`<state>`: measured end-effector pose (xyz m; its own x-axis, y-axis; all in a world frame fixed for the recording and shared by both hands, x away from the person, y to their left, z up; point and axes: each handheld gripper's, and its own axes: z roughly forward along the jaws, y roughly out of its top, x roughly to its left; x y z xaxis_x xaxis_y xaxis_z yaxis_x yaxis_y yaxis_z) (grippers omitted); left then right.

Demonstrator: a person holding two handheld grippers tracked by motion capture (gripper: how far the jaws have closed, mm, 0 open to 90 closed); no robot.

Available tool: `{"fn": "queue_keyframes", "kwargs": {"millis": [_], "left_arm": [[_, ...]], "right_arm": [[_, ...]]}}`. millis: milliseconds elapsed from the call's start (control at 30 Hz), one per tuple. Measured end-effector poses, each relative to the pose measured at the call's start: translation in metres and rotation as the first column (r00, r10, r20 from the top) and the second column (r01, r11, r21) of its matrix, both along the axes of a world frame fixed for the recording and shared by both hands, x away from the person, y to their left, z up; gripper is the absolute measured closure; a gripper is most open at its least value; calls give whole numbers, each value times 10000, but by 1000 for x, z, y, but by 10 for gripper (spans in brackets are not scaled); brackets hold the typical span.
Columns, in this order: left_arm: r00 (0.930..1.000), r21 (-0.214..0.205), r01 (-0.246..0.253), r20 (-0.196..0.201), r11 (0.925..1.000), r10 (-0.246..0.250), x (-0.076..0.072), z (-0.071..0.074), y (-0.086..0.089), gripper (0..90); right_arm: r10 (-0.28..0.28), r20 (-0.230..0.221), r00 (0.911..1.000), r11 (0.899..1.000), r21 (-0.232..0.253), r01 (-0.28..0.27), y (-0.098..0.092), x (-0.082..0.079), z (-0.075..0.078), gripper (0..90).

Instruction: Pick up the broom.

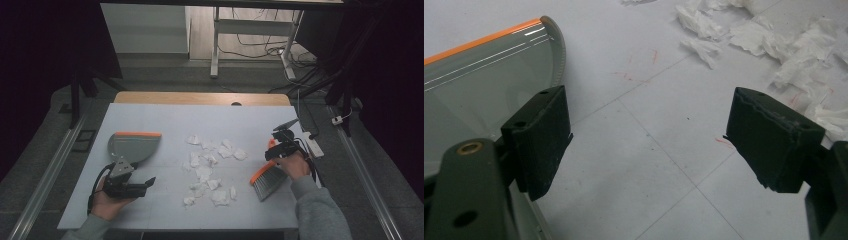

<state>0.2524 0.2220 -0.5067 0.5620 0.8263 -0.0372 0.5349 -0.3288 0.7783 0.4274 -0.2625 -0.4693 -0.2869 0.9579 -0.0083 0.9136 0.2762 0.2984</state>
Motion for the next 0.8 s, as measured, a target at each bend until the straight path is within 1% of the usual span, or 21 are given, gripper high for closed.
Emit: {"fn": "queue_keyframes", "kwargs": {"millis": [100,133,200,233,267,300,367,400,433,500,567,600,633,667,700,733,767,800], "left_arm": [[10000,5,18,16,10000,-18,0,0,0,185],[10000,0,31,15,10000,-31,0,0,0,185],[10000,-13,71,30,10000,-71,-1,0,-1,185],[10000,-13,71,30,10000,-71,-1,0,-1,185],[9999,-11,94,36,10000,-94,-1,0,-1,185],[9999,4,119,47,9999,-119,-1,0,-1,185],[9998,30,160,85,9999,-160,-2,0,-1,185],[9998,24,179,94,9998,-179,-2,1,-1,185],[9998,21,185,95,9998,-185,-2,1,-1,185],[9998,23,182,105,9998,-182,-2,0,-1,185],[9998,23,174,108,9998,-174,-2,0,0,185],[9998,15,157,106,9999,-157,-2,0,0,185],[9998,3,145,109,9999,-145,-2,0,0,185],[9998,-11,131,118,9999,-131,-2,0,0,185],[9998,-3,126,128,9999,-126,-3,1,1,185],[9998,5,120,142,9999,-120,-3,1,1,185],[9998,8,115,139,9999,-115,-3,1,1,185],[9998,8,103,141,9999,-103,-3,1,1,185]], "right_arm": [[-197,-120,9997,9998,24,197,3,2,-4,347],[-470,-259,9986,9988,-154,466,5,5,-7,370],[-727,-393,9966,9970,-300,716,6,6,-11,394],[-828,-487,9954,9959,-419,808,6,7,-12,400],[-828,-487,9954,9959,-419,808,6,7,-12,400],[-983,-618,9932,9943,-486,954,7,7,-14,421],[-967,-599,9935,9940,-562,934,7,6,-14,438],[-1082,-681,9918,9932,-498,1049,8,5,-15,480],[-1082,-681,9918,9932,-498,1049,8,5,-15,480],[-1334,-732,9884,9902,-511,1299,9,6,-20,516],[-1408,-706,9875,9879,-752,1355,12,7,-20,535],[-1433,-659,9875,9873,-781,1381,12,7,-20,551],[-1474,-656,9869,9864,-837,1418,14,8,-20,592],[-1474,-656,9869,9864,-837,1418,14,8,-20,592],[-1518,-580,9867,9846,-961,1458,18,8,-20,645],[-1518,-580,9867,9846,-961,1458,18,8,-20,645],[-1559,-482,9866,9841,-933,1510,20,6,-20,694],[-1559,-482,9866,9841,-933,1510,20,6,-20,694]]}}
